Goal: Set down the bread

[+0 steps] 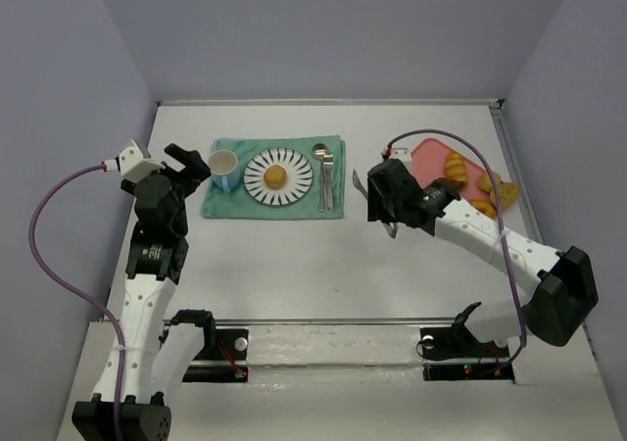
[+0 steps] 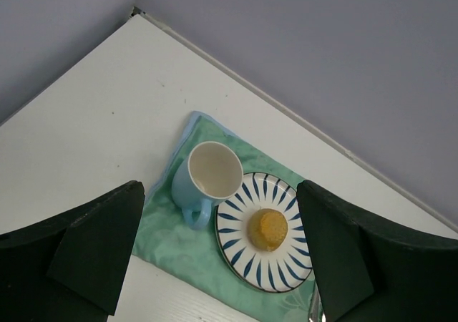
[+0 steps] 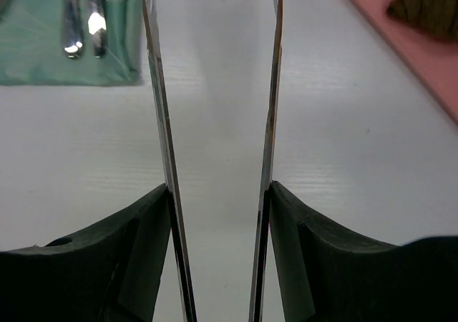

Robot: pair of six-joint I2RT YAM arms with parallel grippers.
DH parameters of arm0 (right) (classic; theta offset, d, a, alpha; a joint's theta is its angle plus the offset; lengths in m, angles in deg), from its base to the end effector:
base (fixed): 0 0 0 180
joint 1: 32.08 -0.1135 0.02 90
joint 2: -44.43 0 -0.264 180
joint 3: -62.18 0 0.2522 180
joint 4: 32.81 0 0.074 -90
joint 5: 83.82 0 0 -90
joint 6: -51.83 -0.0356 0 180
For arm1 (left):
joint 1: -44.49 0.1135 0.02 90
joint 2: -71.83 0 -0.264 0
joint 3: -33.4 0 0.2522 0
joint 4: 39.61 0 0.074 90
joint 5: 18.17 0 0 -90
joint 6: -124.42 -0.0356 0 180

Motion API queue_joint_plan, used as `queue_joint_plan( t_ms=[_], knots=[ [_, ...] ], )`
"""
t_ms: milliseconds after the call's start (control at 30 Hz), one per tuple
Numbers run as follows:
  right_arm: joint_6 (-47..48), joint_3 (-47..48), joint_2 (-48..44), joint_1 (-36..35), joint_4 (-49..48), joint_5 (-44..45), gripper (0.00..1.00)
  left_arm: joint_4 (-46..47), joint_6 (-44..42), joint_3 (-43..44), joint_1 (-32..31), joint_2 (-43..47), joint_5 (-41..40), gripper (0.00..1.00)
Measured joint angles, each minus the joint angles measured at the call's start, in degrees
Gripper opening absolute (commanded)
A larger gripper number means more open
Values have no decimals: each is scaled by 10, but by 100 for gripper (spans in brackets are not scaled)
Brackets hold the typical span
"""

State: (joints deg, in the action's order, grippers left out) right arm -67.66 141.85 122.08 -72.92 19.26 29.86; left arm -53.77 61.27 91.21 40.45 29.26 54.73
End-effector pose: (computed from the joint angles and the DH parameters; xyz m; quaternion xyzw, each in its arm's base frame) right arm 0.2242 0.1749 0.2986 -0.0212 0.9223 0.0349 0.3844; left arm 0.1772 -0.0020 0.3604 -0.2410 0.6580 -0.0876 0.7080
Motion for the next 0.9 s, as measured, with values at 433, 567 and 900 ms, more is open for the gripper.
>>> queue_joint_plan(
  t_ms=[433,567,900],
  knots=[
    [-80,-160,41,0,-78,-5,73,0,7,0,0,-17,12,99],
    [-91,-183,43,0,-100,-14,100,0,11,0,0,-19,14,99],
    [-72,-167,-25,0,-102,-10,100,-7,22,4,0,-52,21,99]
  ],
)
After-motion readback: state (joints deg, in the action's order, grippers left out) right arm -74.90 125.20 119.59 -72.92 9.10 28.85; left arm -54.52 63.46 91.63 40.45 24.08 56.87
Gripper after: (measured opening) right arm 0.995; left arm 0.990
